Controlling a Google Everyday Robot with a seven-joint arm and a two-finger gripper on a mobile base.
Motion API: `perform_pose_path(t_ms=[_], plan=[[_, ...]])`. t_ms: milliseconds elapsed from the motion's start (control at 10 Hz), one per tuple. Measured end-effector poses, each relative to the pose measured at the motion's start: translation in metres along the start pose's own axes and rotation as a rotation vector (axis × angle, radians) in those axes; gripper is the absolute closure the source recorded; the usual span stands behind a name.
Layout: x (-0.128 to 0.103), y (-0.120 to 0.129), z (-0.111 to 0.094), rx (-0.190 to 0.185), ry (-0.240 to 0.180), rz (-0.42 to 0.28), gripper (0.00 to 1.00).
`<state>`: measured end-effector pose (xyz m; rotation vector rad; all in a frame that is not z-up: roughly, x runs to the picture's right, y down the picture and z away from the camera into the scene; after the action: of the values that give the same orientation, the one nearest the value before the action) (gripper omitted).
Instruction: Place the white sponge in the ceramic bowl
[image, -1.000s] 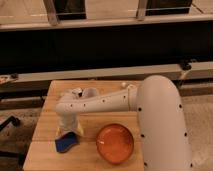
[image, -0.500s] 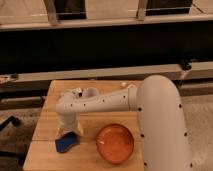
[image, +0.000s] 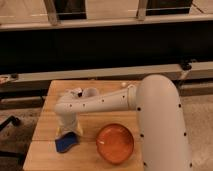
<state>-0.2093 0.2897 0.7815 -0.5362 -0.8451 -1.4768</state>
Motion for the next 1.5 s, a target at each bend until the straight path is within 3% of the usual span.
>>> perform_pose_path(t_ms=[1500], plan=[[-0.011, 0.011, -0.005, -0.024, 0.083, 0.104, 0.20]])
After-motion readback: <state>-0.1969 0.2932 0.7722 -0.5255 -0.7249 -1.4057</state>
